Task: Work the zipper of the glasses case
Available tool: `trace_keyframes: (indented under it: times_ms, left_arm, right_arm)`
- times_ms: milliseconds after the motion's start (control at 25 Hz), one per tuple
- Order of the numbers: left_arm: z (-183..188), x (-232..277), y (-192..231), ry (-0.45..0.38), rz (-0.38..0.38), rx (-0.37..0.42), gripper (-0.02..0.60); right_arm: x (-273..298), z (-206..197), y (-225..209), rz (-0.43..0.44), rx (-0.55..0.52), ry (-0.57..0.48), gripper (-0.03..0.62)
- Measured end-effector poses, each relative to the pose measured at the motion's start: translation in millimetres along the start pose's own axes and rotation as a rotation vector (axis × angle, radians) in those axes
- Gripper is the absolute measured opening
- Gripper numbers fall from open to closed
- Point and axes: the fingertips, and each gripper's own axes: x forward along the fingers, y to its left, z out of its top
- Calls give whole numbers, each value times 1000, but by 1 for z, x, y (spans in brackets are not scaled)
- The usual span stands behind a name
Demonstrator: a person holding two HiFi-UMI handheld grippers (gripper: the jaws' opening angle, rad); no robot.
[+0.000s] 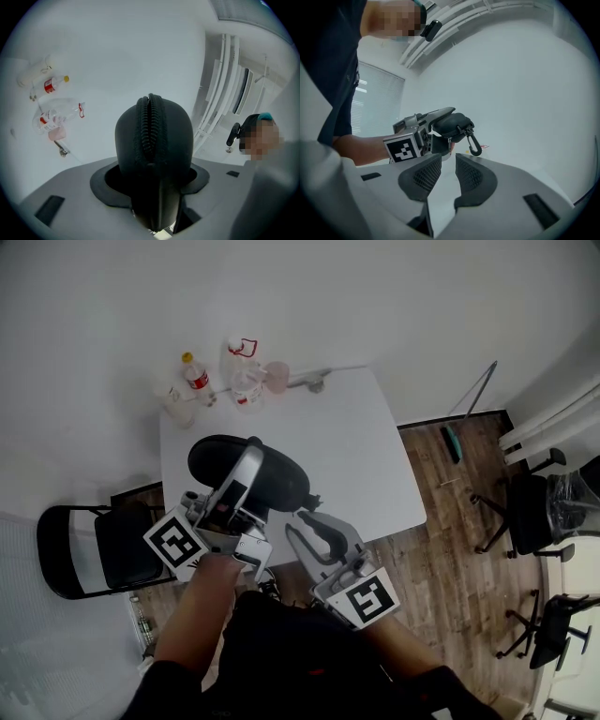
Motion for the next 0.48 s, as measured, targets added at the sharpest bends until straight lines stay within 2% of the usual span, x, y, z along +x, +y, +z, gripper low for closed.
trace_keyframes:
  times_ms: [200, 480]
  left_arm:
    - [-4, 0, -2, 12, -4, 10, 258]
    - [0, -6, 2, -1, 22, 26, 255]
  right_arm:
    - [6, 3, -2, -41, -5, -10, 96]
    - [7, 4, -1, -67, 0, -24, 21]
